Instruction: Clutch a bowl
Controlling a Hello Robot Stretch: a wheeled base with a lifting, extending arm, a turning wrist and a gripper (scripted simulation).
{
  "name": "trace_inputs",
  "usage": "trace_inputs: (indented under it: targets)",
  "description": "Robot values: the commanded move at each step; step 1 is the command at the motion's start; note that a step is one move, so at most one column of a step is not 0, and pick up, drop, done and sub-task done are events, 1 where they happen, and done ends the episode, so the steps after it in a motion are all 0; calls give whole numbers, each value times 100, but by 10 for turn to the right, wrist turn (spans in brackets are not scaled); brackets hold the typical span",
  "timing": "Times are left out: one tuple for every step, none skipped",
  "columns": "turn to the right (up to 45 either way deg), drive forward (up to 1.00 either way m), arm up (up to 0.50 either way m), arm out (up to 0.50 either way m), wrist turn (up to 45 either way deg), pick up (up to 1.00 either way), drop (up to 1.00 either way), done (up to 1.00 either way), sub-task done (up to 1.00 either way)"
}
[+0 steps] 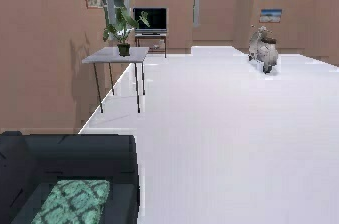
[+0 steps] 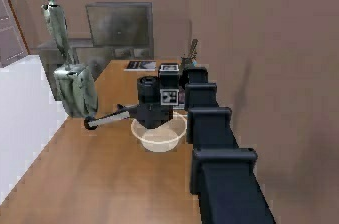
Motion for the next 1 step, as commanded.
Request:
trace_inputs:
  targets:
    - [0, 0, 0, 0, 360, 0, 0, 0, 0]
